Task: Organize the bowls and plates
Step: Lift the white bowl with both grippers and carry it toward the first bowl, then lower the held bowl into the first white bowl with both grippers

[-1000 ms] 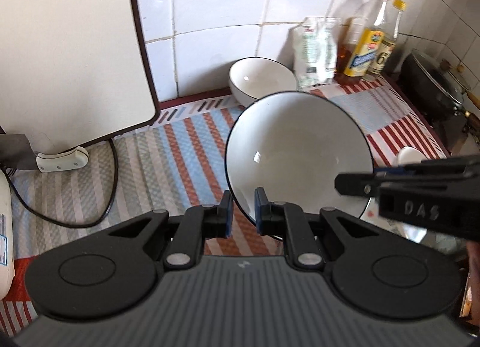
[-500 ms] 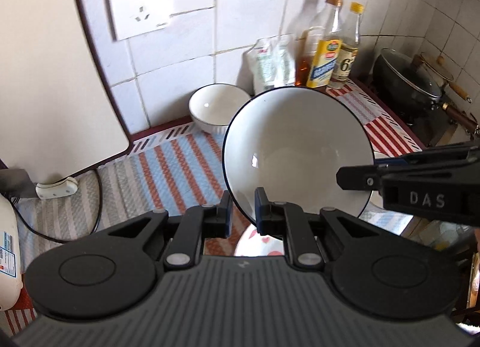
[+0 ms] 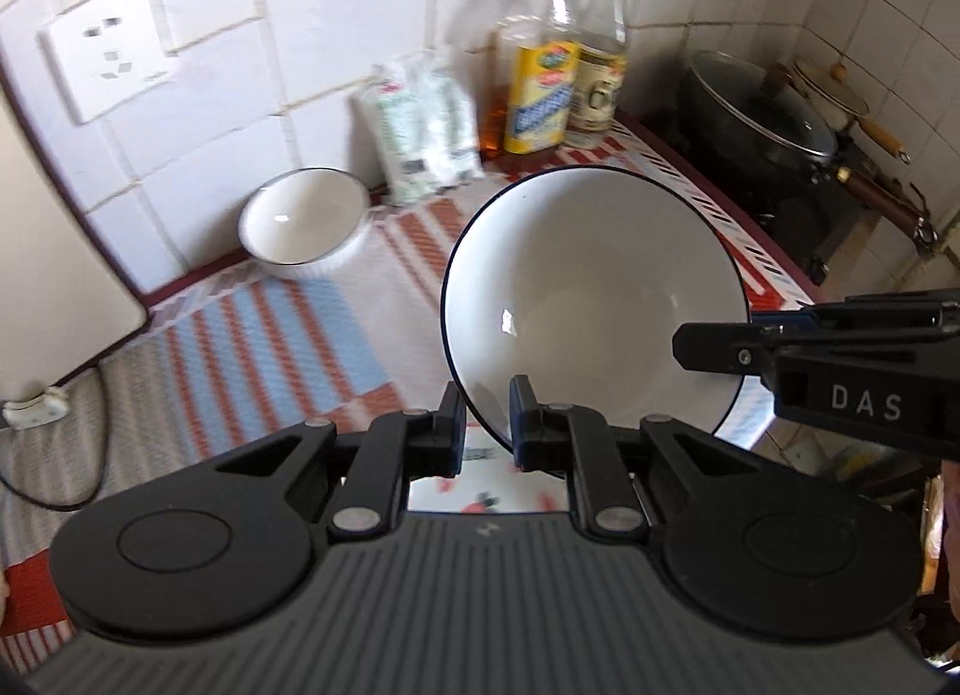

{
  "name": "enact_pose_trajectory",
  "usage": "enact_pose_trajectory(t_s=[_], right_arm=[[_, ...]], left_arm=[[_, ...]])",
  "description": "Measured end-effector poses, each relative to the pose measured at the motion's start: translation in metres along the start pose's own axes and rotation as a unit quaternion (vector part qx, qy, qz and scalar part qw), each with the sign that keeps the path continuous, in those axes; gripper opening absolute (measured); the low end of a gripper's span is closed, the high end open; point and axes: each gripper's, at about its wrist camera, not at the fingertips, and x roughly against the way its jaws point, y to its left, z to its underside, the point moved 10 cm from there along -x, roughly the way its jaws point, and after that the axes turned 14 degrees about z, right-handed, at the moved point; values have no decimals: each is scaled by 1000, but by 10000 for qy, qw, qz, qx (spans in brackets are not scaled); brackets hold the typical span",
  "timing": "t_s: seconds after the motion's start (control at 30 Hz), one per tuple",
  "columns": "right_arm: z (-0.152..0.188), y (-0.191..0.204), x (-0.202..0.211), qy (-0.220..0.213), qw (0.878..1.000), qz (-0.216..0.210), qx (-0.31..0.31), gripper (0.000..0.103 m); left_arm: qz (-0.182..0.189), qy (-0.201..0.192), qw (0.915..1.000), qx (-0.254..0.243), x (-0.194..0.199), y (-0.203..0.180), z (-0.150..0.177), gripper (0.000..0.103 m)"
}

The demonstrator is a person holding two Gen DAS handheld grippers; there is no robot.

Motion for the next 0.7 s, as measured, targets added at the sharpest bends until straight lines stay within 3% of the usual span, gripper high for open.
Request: enact_pose_trajectory(t_s=[0.47, 0.7], right_arm=[[21, -86, -40, 505, 9977, -14, -454, 21], [27, -109, -64, 899, 9942, -75, -583, 21]], left_arm=[[16, 565, 9983, -161, -79, -56, -6, 13], [162, 852, 9953, 419, -114, -55, 4, 12]])
